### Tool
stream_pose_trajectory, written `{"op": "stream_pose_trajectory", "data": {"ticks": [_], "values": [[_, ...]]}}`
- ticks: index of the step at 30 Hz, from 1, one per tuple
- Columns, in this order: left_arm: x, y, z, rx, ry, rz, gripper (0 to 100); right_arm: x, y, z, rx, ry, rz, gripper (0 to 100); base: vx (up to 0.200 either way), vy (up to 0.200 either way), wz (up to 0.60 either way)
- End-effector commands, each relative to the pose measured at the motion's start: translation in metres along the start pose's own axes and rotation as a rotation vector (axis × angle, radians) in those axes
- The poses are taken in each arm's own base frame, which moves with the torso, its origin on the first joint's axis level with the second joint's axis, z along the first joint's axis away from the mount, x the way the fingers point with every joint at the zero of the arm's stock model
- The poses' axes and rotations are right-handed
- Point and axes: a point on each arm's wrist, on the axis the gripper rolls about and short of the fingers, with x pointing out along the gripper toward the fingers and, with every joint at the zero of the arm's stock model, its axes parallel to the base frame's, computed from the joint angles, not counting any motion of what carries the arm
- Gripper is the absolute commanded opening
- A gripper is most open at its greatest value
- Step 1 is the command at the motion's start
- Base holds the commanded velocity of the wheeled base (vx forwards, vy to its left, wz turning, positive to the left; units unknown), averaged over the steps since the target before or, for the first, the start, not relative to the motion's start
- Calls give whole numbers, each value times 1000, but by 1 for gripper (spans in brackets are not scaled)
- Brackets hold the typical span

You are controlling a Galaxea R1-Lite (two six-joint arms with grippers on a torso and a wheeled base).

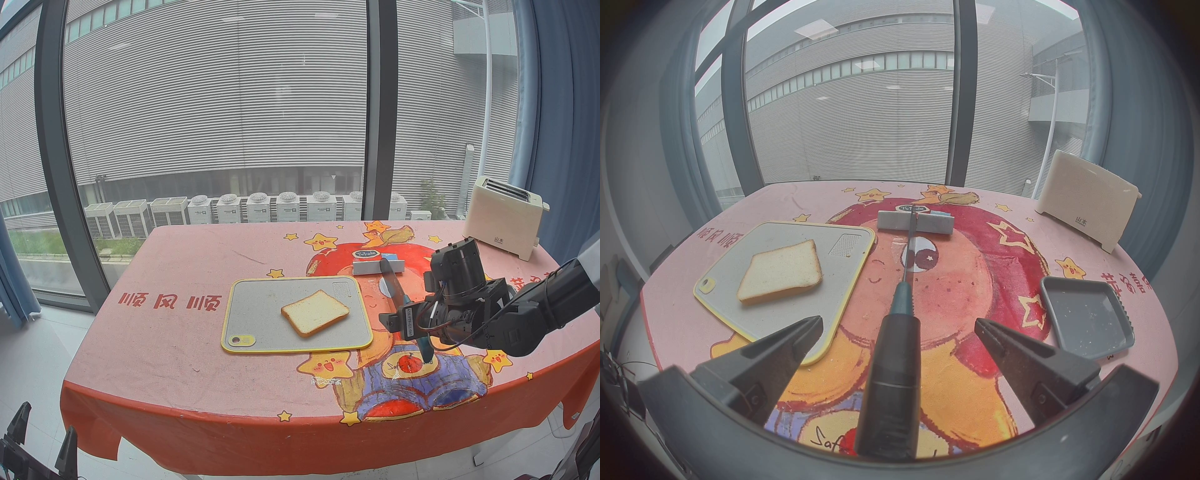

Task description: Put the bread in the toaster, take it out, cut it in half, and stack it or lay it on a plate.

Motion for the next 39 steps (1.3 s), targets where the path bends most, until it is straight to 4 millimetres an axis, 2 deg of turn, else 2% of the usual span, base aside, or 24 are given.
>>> {"op": "stream_pose_trajectory", "data": {"ticks": [1,39], "values": [[0,0,-5,0,1,0,100,1,0,-2,-3,4,-1,100,0,0,0],[0,0,-5,0,1,2,100,2,0,-7,-9,19,-6,100,0,0,0]]}}
